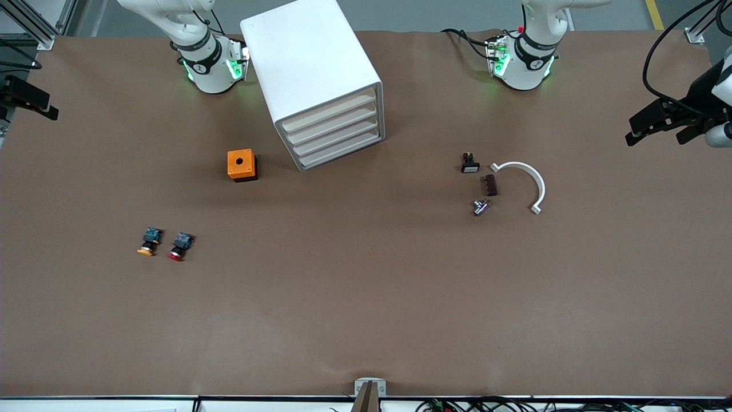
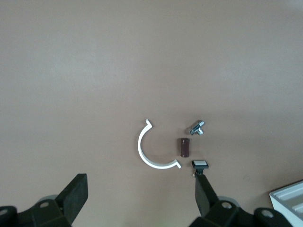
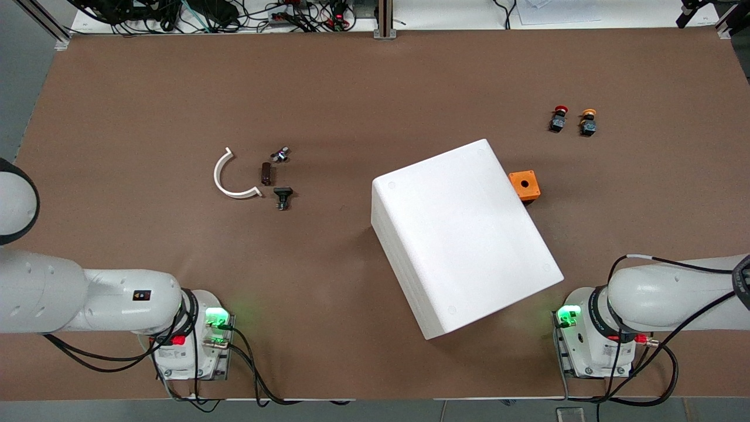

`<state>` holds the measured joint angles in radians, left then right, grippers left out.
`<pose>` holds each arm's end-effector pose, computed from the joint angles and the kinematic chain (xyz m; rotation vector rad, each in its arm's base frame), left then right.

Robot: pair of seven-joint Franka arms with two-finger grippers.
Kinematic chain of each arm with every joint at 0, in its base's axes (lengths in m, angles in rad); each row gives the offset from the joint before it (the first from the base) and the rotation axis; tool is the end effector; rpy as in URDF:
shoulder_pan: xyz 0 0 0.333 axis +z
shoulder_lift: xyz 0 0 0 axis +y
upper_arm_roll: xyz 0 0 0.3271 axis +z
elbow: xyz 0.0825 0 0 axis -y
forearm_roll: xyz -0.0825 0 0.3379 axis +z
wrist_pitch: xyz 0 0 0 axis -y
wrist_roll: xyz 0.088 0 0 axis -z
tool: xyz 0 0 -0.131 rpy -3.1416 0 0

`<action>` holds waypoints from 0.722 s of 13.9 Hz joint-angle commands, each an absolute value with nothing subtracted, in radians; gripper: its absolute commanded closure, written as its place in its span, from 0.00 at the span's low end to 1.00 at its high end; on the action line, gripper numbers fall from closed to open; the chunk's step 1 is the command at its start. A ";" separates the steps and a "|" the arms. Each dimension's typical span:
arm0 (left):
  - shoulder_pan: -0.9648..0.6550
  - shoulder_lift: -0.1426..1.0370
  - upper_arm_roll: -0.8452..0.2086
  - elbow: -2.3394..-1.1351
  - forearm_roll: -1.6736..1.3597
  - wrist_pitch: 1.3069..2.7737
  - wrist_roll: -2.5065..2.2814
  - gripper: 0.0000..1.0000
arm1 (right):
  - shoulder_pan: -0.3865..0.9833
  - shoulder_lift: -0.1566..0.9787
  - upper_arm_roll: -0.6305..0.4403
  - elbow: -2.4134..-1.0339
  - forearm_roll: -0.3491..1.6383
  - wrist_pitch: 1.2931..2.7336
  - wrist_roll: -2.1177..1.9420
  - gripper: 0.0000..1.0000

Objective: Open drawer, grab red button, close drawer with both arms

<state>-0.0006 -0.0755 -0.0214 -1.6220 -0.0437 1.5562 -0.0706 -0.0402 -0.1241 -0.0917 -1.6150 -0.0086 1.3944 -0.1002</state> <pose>0.4824 -0.0168 0.6260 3.0982 0.0741 0.0120 0.4423 -0.0631 0.6379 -3.1236 0.0493 0.1501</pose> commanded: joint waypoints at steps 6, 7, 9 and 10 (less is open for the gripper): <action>0.006 -0.063 -0.038 -1.585 -0.031 1.505 -0.075 0.00 | -0.043 -0.206 -0.081 -1.709 -0.015 1.448 -0.114 0.00; 0.006 -0.060 -0.038 -1.583 -0.035 1.505 -0.075 0.00 | -0.043 -0.209 -0.081 -1.709 -0.014 1.450 -0.114 0.00; 0.006 -0.058 -0.038 -1.582 -0.034 1.506 -0.072 0.00 | -0.043 -0.212 -0.081 -1.709 -0.014 1.463 -0.113 0.00; 0.008 -0.058 -0.038 -1.582 -0.035 1.505 -0.071 0.00 | -0.043 -0.212 -0.083 -1.709 -0.014 1.465 -0.114 0.00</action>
